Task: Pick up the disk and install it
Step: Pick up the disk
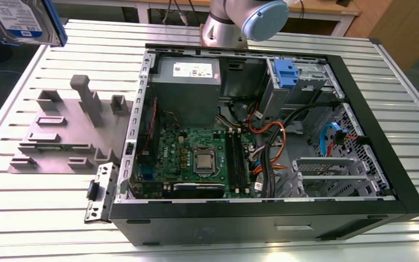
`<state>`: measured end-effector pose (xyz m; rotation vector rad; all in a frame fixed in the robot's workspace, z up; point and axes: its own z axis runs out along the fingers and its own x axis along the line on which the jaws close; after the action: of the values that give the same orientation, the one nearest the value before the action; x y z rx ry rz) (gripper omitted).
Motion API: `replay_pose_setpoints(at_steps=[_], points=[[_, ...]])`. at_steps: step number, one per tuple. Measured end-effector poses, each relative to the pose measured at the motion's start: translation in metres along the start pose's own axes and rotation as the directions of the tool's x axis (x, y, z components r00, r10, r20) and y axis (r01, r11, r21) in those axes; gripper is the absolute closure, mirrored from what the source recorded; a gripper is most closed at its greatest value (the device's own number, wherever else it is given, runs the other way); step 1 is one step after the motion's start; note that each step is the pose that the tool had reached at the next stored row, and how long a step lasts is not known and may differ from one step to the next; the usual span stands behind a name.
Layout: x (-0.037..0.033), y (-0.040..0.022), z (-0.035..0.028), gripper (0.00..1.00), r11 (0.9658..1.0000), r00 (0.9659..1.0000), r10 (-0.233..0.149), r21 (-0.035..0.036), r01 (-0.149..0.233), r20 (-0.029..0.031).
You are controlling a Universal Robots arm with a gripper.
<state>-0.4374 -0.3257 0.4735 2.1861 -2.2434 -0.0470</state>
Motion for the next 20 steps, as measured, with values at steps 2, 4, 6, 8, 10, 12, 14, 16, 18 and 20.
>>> replay_pose_setpoints(at_steps=[2,4,6,8,10,12,14,16,18,20], points=[[0.0,0.0,-0.0005,0.64,1.0,1.0,0.0,0.0,0.0,0.0],[0.0,0.0,-0.0015,0.64,1.0,1.0,0.0,0.0,0.0,0.0],[0.0,0.0,-0.0018,0.64,1.0,1.0,0.0,-0.0001,0.0,0.0],[0.0,0.0001,-0.0023,0.64,1.0,1.0,0.0,-0.0002,0.0,-0.0001],[0.0,0.0001,-0.003,0.64,1.0,1.0,0.0,-0.0001,0.0,-0.0001],[-0.0001,0.0001,-0.0041,0.64,1.0,1.0,0.0,-0.0001,0.0,-0.0001],[-0.0001,0.0001,-0.0049,0.64,1.0,1.0,0.0,-0.0001,0.0,0.0],[-0.0001,0.0001,-0.0055,0.64,1.0,1.0,0.0,0.0,0.0,0.0],[-0.0001,0.0002,-0.006,0.64,1.0,1.0,0.0,0.0,0.0,0.0],[-0.0001,0.0002,-0.0064,0.64,1.0,1.0,0.0,0.0,0.0,0.0]])
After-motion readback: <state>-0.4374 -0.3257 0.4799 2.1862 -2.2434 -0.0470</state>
